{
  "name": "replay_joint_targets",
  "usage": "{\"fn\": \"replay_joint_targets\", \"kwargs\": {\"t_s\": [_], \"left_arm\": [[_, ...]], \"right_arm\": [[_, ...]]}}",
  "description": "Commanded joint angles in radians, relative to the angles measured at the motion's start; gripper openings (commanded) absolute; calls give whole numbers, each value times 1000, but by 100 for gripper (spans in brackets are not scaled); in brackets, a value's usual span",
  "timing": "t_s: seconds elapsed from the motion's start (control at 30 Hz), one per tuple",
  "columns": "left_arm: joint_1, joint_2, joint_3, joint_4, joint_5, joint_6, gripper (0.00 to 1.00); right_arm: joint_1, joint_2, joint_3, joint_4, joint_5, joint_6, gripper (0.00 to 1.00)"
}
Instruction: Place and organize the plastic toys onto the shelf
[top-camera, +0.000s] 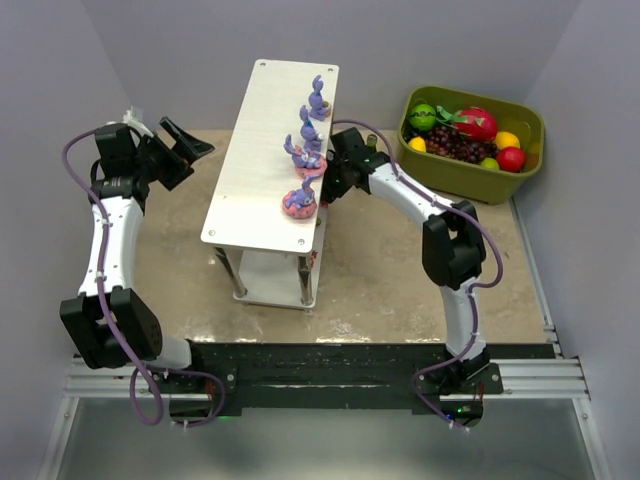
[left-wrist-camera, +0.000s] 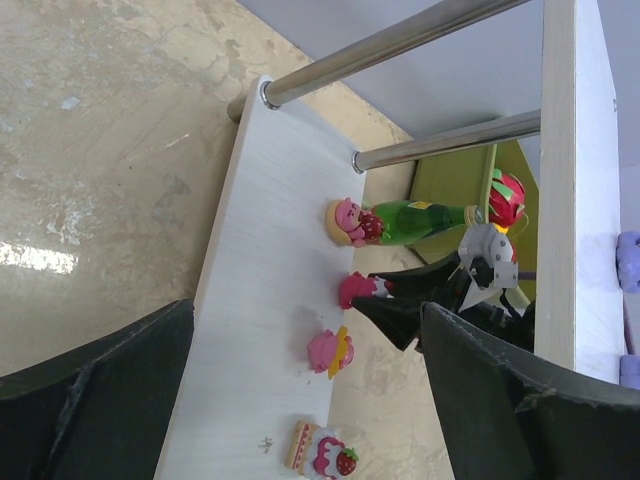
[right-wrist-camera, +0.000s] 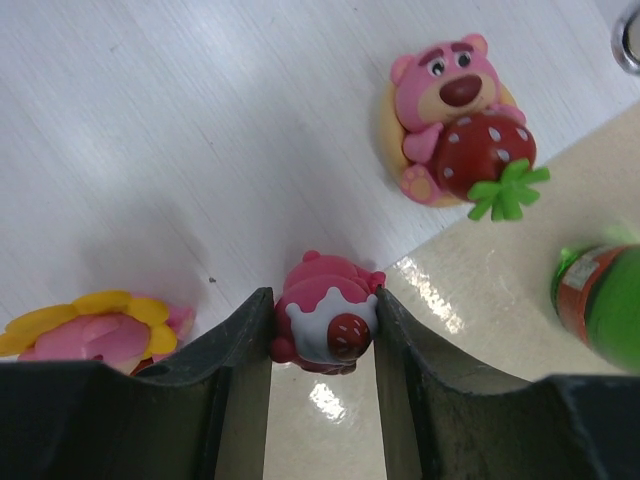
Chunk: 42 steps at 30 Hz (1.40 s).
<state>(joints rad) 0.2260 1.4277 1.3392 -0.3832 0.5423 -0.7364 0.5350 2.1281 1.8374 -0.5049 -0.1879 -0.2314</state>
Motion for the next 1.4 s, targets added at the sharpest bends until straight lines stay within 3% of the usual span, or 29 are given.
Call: {"fn": "replay_joint_targets", "kwargs": {"t_s": [0.0, 0.3, 0.67, 1.0, 1.2, 1.37], "left_arm": [[4, -12, 40, 18, 2, 28, 99], [6, -16, 40, 15, 2, 28, 99], [7, -15, 37, 15, 2, 31, 99], [6, -15, 35, 14, 2, 29, 99], [6, -16, 35, 12, 4, 31, 99], [6, -16, 35, 10, 2, 32, 99]], "right_arm": [[10, 21, 92, -12, -62, -88, 1], [34, 79, 172, -81, -70, -167, 5], [59, 133, 260, -190, -30, -226, 16], [63, 70, 158, -43, -28, -184, 21], [63, 64, 143, -11, -32, -160, 30], [63, 67, 138, -3, -31, -152, 28]]}}
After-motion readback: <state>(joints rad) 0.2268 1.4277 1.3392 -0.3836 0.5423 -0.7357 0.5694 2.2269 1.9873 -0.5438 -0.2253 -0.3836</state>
